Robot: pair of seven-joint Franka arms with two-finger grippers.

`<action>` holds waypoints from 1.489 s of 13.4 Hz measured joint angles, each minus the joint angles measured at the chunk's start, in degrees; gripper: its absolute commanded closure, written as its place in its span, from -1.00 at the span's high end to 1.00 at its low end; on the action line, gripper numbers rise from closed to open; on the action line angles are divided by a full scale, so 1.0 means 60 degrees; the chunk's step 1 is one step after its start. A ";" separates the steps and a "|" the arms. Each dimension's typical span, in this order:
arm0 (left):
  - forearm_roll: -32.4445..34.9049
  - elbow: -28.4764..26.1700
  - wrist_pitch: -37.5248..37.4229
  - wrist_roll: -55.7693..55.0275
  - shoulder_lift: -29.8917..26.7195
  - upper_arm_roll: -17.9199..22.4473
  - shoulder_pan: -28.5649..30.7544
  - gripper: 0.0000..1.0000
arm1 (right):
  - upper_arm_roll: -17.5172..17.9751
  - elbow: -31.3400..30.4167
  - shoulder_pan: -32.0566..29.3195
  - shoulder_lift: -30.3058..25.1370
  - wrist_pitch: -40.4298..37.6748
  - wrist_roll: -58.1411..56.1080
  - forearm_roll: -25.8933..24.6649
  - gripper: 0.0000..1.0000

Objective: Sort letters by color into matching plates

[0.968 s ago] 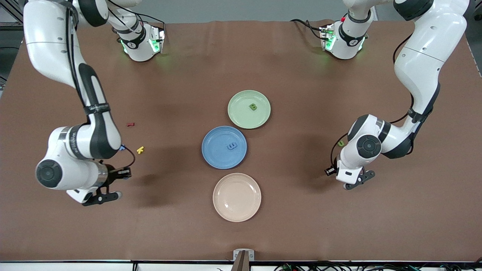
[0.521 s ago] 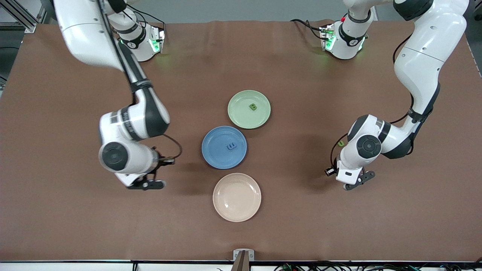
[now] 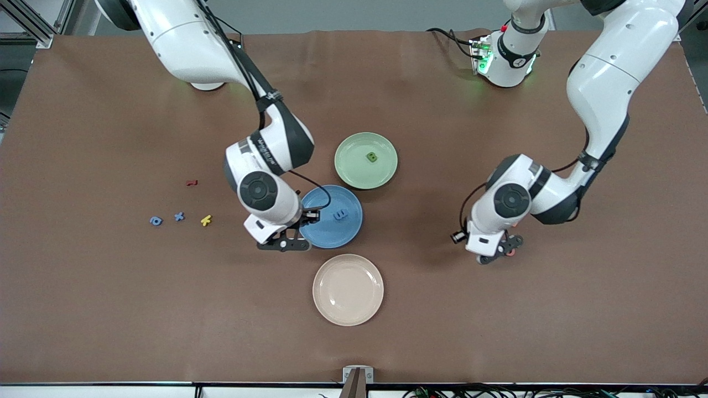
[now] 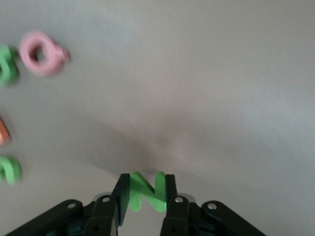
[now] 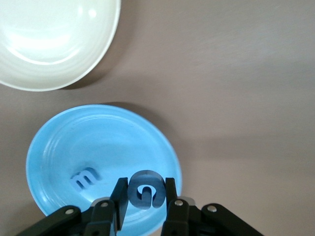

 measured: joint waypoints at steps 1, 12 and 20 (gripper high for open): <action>-0.0001 -0.0190 -0.0003 -0.0533 -0.0085 -0.0285 0.0053 -0.99 | -0.0003 -0.0202 0.0151 0.0025 0.0320 0.0037 0.0000 -0.58; -0.0001 -0.1367 0.0623 -0.6188 -0.0136 -0.2495 -0.0750 -0.94 | 0.0001 -0.1248 0.1061 0.0161 0.1808 0.0200 0.0240 -0.49; 0.0002 -0.2030 0.1382 -0.6766 -0.0008 -0.2393 -0.1560 0.99 | -0.0025 -0.1269 0.1221 0.0344 0.1793 0.0213 0.0245 0.99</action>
